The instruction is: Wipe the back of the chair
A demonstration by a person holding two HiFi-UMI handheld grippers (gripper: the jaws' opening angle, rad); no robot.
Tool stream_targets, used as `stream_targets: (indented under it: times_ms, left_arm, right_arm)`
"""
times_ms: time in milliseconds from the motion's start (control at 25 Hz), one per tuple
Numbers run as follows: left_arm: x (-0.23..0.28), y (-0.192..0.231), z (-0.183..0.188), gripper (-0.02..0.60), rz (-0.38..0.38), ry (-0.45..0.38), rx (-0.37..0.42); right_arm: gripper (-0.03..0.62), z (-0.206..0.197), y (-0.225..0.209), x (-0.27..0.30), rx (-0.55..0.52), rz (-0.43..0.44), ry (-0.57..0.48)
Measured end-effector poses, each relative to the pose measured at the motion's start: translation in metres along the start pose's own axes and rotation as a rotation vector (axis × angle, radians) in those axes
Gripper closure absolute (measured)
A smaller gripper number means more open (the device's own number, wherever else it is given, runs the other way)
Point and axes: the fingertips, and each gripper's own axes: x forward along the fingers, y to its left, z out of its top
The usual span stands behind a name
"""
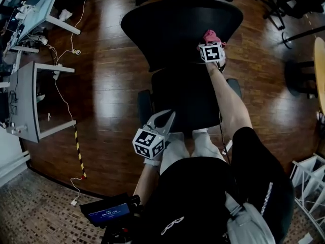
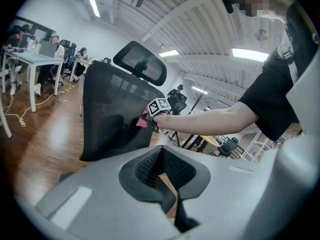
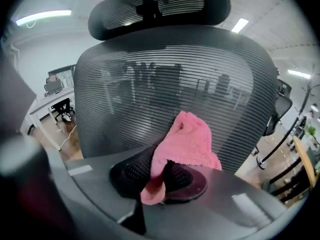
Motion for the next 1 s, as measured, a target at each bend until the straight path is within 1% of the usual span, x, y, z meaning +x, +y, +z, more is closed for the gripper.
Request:
stream_targets:
  times_ms: [120,240,400,600,1000]
  left_arm:
    - [-0.014,0.009,0.0,0.589,0.009,-0.008,-0.004]
    - [-0.03,0.02,-0.002,0.589,0.021,-0.019,-0.015]
    - [-0.049,0.036,-0.005,0.589,0.034,-0.026,-0.025]
    - [-0.071,0.054,-0.004,0.589,0.055,-0.041,-0.033]
    - [-0.106,0.079,-0.011,0.589,0.11,-0.061,-0.065]
  right_arm:
    - [0.553,0.008,0.026,0.005,-0.021,0.01,-0.003]
    - [0.553,0.011,0.049,0.008,-0.018,0.015,-0.002]
    - [0.553,0.019,0.089,0.014,-0.054,0.055,-0.006]
    - [0.553,0.028,0.132,0.022,-0.077,0.083,-0.01]
    - [0.553,0.046,0.259,0.039,-0.208,0.262,-0.033]
